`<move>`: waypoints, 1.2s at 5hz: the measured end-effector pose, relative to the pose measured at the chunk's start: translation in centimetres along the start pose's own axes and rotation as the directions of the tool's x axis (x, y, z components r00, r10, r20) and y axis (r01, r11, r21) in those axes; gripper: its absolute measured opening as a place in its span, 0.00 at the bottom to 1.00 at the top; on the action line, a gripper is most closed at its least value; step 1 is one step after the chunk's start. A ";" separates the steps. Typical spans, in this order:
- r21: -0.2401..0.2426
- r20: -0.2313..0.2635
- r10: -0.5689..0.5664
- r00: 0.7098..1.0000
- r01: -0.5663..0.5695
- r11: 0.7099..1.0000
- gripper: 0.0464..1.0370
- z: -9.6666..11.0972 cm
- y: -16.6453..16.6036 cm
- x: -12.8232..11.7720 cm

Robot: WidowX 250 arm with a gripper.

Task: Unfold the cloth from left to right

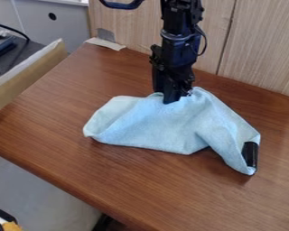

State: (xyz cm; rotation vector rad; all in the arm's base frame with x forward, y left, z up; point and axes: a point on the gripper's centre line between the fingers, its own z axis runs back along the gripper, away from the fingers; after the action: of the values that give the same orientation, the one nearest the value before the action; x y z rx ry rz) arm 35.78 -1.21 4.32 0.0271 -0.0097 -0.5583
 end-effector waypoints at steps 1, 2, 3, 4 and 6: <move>0.001 0.001 0.003 1.000 -0.003 1.000 0.13 0.0 0.0 0.0; 0.000 0.000 0.005 1.000 -0.005 1.000 0.03 0.0 0.0 0.0; 0.001 -0.001 0.005 1.000 -0.005 1.000 0.02 0.0 0.0 0.0; 0.009 -0.003 0.010 1.000 -0.010 1.000 0.01 0.1 0.2 -0.1; 0.067 0.067 -0.020 0.998 0.015 0.998 0.01 3.5 -1.3 -0.2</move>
State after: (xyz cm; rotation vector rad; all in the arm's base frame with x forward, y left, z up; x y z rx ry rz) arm 34.85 -2.33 7.79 0.0732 -0.0940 -0.5761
